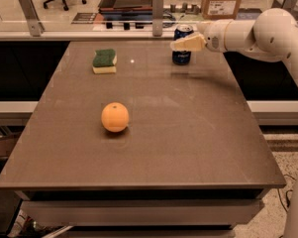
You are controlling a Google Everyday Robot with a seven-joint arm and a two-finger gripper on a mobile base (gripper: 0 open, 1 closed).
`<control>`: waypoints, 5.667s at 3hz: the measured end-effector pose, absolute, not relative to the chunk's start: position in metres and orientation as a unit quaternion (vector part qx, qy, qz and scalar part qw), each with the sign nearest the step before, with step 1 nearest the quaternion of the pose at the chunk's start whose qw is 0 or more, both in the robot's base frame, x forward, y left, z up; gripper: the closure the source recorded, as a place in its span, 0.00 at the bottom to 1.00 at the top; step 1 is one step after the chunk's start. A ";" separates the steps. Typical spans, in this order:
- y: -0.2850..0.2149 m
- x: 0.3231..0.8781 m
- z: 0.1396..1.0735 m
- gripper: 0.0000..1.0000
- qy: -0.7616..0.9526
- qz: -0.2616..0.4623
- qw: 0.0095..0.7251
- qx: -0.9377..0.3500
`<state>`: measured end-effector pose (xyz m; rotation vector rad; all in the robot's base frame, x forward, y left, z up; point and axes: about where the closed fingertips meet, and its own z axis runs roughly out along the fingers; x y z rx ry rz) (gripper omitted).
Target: Move pepsi can near orange
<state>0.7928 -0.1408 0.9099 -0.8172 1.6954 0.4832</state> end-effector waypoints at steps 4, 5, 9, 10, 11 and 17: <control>-0.128 0.795 0.905 1.00 0.719 0.213 0.560 -0.352; -0.128 0.795 0.905 1.00 0.719 0.213 0.560 -0.352; -0.142 0.735 0.958 1.00 0.728 0.209 0.522 -0.391; -0.137 0.718 0.953 1.00 0.723 0.228 0.504 -0.414; -0.123 0.693 0.947 1.00 0.715 0.240 0.482 -0.446; -0.063 0.548 0.933 1.00 0.693 0.222 0.525 -0.441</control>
Offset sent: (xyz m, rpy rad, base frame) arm 0.0006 0.0028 -0.0007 0.0008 0.0007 0.0037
